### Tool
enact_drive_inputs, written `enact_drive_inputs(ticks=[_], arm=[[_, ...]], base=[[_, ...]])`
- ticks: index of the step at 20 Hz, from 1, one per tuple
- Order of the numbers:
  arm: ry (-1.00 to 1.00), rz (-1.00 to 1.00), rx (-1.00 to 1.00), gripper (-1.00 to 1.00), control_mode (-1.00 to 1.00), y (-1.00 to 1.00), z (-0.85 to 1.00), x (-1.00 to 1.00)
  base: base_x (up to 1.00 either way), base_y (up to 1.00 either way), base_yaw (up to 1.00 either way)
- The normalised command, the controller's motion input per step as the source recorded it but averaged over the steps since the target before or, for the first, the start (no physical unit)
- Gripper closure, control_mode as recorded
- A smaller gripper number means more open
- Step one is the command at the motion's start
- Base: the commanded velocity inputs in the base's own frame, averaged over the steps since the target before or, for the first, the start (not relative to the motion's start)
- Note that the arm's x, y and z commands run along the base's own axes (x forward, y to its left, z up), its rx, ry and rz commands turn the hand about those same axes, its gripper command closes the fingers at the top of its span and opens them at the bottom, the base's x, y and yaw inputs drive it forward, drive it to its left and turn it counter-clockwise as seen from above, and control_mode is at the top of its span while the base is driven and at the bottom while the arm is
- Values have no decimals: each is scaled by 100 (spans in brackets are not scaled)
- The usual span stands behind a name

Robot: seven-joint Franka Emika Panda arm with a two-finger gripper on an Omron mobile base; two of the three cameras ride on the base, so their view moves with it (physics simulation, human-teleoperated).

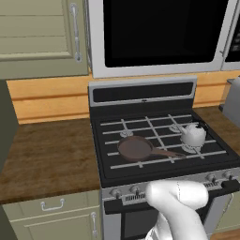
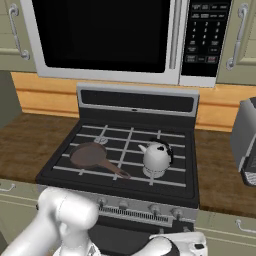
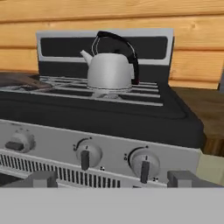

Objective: Pick the kettle from the counter and place it on a stove burner. Then turn the burner on.

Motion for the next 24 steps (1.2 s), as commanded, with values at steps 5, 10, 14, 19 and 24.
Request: enact_drive_inputs(ticks=[5, 10, 14, 19, 24], arm=[[-16, 2, 2, -100, -100, 35, -3, 16], [-3, 3, 2, -100, -100, -29, -10, 49], [-4, 10, 17, -100, -100, -69, -11, 20], [-3, 3, 5, -100, -100, -55, -45, -6], [-4, 3, 2, -100, -100, -21, -18, 0]], base=[[0, 0, 0], [0, 0, 0], [0, 0, 0], [0, 0, 0], [0, 0, 0]])
